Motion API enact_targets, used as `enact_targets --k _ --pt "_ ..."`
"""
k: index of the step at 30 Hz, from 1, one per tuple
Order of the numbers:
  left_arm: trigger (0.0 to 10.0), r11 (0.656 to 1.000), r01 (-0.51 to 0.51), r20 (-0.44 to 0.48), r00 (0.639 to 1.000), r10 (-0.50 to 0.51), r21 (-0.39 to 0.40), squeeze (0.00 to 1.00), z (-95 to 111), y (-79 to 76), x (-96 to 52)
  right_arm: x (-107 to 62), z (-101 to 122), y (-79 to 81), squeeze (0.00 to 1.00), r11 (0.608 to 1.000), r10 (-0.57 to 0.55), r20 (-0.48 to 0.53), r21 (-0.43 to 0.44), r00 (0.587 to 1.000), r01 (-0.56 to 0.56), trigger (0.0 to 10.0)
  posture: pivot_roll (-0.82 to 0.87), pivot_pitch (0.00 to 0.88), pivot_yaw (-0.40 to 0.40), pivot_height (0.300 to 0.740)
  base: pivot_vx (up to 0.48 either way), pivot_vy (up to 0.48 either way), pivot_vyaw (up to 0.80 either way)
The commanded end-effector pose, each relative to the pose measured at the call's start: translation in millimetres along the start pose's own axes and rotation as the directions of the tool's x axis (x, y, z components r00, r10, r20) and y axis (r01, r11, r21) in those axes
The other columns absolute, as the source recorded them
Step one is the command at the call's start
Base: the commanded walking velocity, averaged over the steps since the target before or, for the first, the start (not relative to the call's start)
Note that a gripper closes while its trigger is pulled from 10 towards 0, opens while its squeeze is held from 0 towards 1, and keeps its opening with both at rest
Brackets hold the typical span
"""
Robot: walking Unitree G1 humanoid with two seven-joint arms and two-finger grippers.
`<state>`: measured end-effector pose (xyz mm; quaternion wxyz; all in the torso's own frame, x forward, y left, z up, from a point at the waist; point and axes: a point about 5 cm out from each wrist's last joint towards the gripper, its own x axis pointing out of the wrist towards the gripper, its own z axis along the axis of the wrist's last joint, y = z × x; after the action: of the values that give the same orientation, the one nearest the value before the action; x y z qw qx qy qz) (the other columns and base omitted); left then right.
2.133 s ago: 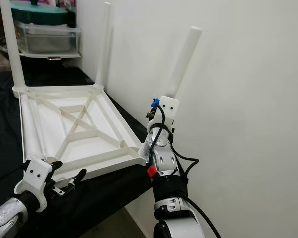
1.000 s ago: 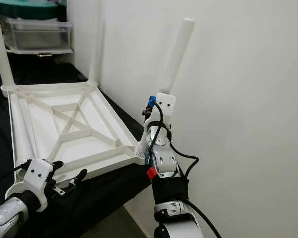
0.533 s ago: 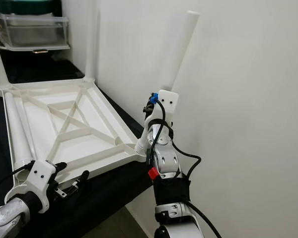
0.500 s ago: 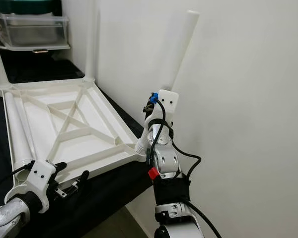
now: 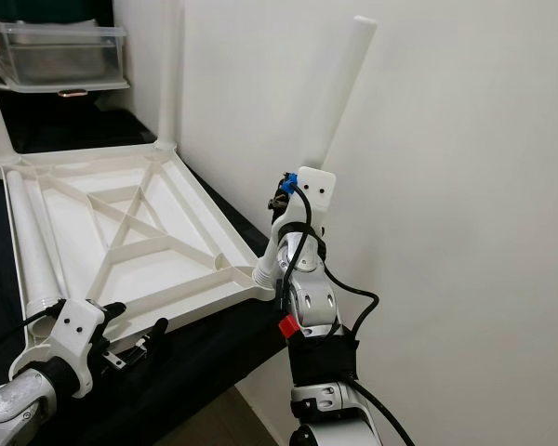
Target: Building children table
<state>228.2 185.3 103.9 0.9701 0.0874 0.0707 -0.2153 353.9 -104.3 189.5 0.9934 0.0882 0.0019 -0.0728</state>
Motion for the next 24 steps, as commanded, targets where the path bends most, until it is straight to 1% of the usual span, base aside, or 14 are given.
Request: enact_targets --k 1,10,11,13,14,20,21,24 --pt "10.0 1.000 0.012 -0.010 1.000 -0.011 0.006 0.00 -1.4 -1.3 2.5 -6.0 -47.4 -14.0 0.00 0.998 -0.049 -0.221 -0.039 0.974 0.041 10.0 0.13 0.000 -0.188 0.740 0.000 0.000 0.00" --pt "10.0 1.000 0.017 -0.010 1.000 -0.017 0.005 0.00 -1.7 -2.5 3.1 -6.1 -41.9 -12.5 0.00 0.999 -0.038 -0.202 -0.027 0.979 0.033 10.0 0.12 0.000 -0.186 0.740 0.000 0.000 0.00" --pt "10.0 1.000 0.018 -0.010 1.000 -0.017 0.005 0.00 -1.7 -2.6 3.2 -6.1 -38.6 -12.5 0.79 0.999 -0.036 -0.189 -0.021 0.981 0.032 10.0 0.12 0.000 -0.186 0.740 0.000 0.000 0.00" --pt "10.0 1.000 0.018 -0.010 1.000 -0.017 0.005 0.00 -1.7 -2.6 3.2 -6.1 -38.6 -12.5 0.79 0.999 -0.036 -0.189 -0.021 0.981 0.032 10.0 0.12 0.000 -0.186 0.740 0.000 0.000 0.00" --pt "10.0 1.000 0.018 -0.010 1.000 -0.018 0.005 0.00 -1.8 -2.7 3.2 -6.1 -35.4 -12.3 1.00 0.999 -0.033 -0.176 -0.015 0.984 0.031 10.0 0.12 0.000 -0.184 0.740 0.000 0.000 0.00" --pt "10.0 1.000 0.019 -0.011 1.000 -0.019 0.005 0.00 -1.8 -2.9 3.5 -6.6 -22.8 -11.0 1.00 1.000 -0.022 -0.125 0.005 0.992 0.023 10.0 0.12 0.000 -0.184 0.740 0.000 0.000 0.00" --pt "10.0 1.000 0.019 -0.011 1.000 -0.019 0.005 0.00 -1.9 -2.8 3.7 -6.9 -17.6 -10.3 1.00 1.000 -0.015 -0.104 0.015 0.994 0.016 10.0 0.12 0.000 -0.184 0.740 0.000 0.000 0.00" --pt "10.0 1.000 0.019 -0.012 1.000 -0.019 0.005 0.00 -2.1 -2.8 3.7 -7.1 -14.6 -9.4 1.00 1.000 -0.007 -0.092 0.019 0.996 0.009 10.0 0.12 0.000 -0.184 0.740 0.000 0.000 0.00"
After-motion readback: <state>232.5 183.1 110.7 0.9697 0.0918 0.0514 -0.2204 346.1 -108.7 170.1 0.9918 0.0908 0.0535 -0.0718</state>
